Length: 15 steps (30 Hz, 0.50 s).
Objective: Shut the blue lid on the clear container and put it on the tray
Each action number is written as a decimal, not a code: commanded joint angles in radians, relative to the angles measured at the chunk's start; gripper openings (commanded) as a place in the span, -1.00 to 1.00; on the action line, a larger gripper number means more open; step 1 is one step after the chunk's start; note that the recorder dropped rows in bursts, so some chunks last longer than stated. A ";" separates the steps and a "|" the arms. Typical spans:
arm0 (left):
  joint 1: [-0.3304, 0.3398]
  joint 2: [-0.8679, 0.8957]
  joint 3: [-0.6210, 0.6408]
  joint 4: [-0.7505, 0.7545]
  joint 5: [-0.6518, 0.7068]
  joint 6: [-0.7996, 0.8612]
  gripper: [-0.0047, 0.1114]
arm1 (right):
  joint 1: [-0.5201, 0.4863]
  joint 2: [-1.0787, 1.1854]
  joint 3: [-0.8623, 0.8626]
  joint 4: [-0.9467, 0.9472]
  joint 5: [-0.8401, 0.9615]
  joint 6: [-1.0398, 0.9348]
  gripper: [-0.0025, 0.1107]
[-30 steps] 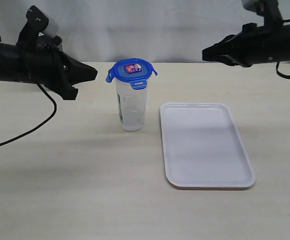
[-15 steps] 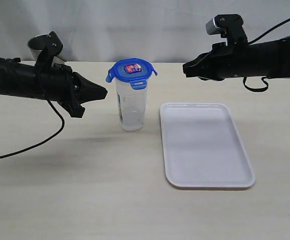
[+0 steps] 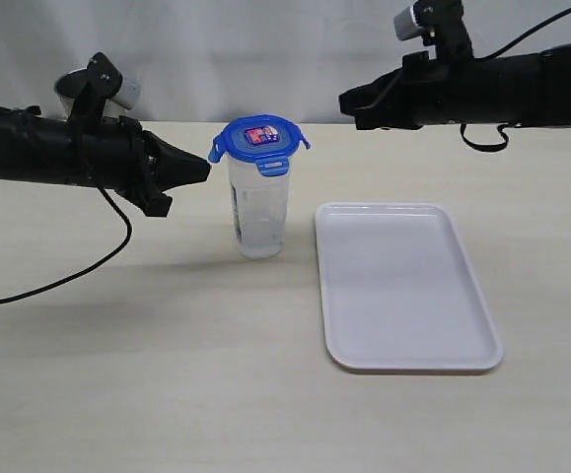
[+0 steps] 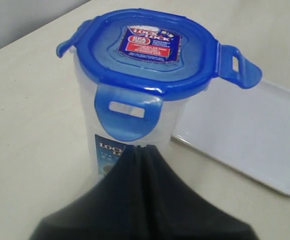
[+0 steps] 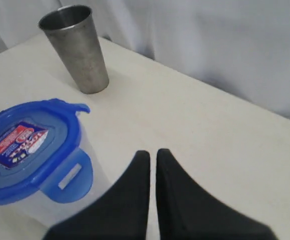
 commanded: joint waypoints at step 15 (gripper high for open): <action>-0.002 0.002 -0.007 -0.008 0.113 0.032 -0.92 | 0.076 0.093 -0.070 -0.058 0.002 0.014 -0.88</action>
